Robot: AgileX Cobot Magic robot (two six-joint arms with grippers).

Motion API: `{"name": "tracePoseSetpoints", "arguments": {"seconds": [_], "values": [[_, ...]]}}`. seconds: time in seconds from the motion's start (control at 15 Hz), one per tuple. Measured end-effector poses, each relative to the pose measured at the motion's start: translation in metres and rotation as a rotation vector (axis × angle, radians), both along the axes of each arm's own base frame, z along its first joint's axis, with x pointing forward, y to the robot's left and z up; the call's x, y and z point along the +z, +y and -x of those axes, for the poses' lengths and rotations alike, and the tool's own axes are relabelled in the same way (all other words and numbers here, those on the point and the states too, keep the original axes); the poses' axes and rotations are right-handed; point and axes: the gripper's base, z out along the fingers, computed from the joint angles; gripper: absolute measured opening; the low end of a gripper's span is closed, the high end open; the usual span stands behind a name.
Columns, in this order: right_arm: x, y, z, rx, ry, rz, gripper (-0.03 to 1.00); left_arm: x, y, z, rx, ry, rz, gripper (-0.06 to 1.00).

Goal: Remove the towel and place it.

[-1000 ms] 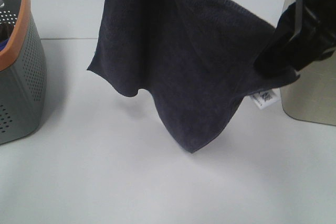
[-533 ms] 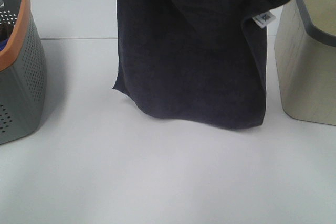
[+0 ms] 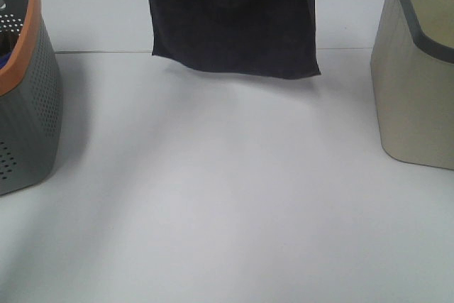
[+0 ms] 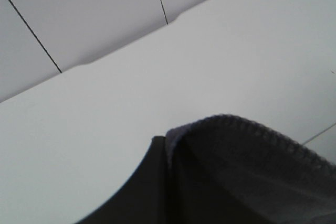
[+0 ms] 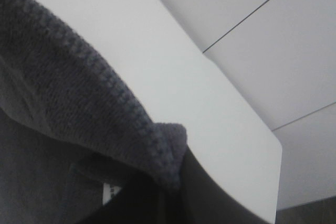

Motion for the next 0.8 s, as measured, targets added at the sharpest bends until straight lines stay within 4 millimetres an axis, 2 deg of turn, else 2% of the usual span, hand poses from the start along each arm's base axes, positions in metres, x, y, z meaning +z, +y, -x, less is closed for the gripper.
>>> {"name": "tracePoseSetpoints", "arguments": {"seconds": [0.27,0.53,0.8], "values": [[-0.024,0.011,-0.022,0.039,-0.029,-0.014,0.02,-0.028,-0.004,-0.017,-0.002,-0.017,-0.024,0.0],[-0.028,0.005,-0.04,0.059,-0.118,-0.057,0.02,-0.029,-0.007,-0.026,-0.019,-0.162,-0.047,0.0],[-0.038,0.008,-0.054,0.074,-0.153,-0.077,0.02,-0.042,-0.01,-0.035,-0.032,-0.213,-0.064,0.0]]}}
